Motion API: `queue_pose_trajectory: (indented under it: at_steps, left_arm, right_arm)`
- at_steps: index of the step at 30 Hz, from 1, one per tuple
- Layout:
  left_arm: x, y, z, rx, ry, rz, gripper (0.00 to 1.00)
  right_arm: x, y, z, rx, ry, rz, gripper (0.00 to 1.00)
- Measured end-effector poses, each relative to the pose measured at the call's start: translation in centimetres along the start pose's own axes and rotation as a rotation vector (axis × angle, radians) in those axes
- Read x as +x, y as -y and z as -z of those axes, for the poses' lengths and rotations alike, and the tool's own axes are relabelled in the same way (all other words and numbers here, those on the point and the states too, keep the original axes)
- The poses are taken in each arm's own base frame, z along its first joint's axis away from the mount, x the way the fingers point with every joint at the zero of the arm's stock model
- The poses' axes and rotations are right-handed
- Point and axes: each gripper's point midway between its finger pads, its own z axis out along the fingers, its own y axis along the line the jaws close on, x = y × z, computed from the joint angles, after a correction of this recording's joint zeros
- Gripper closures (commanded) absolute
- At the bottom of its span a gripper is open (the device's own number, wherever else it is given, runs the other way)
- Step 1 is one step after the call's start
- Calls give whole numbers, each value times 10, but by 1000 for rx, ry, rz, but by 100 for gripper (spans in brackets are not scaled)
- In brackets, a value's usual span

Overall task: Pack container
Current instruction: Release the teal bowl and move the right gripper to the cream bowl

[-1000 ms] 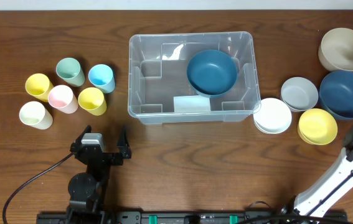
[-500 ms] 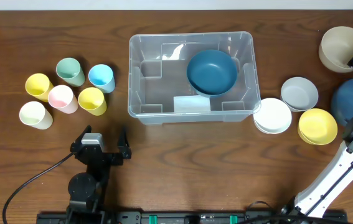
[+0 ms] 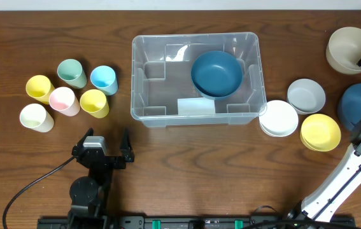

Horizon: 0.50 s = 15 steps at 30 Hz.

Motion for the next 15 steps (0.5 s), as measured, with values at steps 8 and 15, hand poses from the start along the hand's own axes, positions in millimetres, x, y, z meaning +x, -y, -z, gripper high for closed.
queue_pose_trajectory:
  at_steps: [8,15]
  left_arm:
    - [0,0,0,0,0,0,2]
    - [0,0,0,0,0,0,2]
  right_arm:
    - [18,4,-37,6,-52,-5,75]
    - [17,1,-40,-4,-47,-8,99]
